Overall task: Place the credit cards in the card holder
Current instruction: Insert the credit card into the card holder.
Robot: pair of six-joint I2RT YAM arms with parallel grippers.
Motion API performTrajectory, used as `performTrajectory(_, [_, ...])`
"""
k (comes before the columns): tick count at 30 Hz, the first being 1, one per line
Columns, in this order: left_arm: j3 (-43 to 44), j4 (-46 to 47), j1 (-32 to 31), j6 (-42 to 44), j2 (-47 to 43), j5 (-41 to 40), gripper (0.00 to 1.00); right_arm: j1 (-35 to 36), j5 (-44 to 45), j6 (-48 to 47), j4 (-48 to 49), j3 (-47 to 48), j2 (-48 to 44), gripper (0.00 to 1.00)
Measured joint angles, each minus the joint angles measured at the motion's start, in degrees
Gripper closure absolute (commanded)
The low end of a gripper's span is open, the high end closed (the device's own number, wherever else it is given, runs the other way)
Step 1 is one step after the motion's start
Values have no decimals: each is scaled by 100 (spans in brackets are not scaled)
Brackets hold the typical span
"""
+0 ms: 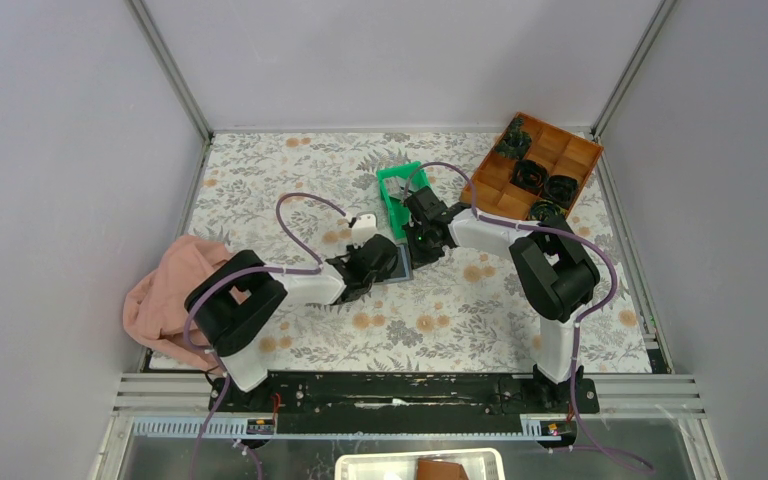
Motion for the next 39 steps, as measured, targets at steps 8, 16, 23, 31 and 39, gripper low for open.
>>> performTrajectory(8, [-42,20,-7,4,-35,55,92,13,9,0,0,0,0,92])
performTrajectory(16, [-20,17,-7,9,-11,81,76,44,48,-9,2,0,0,92])
performTrajectory(23, [74,-68,-7,101,35,48,69,74,111,-37,-2,0,-2,91])
performTrajectory(31, [229,-444,-11,85,7,-68,56,120,216,-52,-2,-7,-22,87])
performTrajectory(39, [264,-1239,-138,83,-289,-168,50,142,205,-48,22,-63,-81,78])
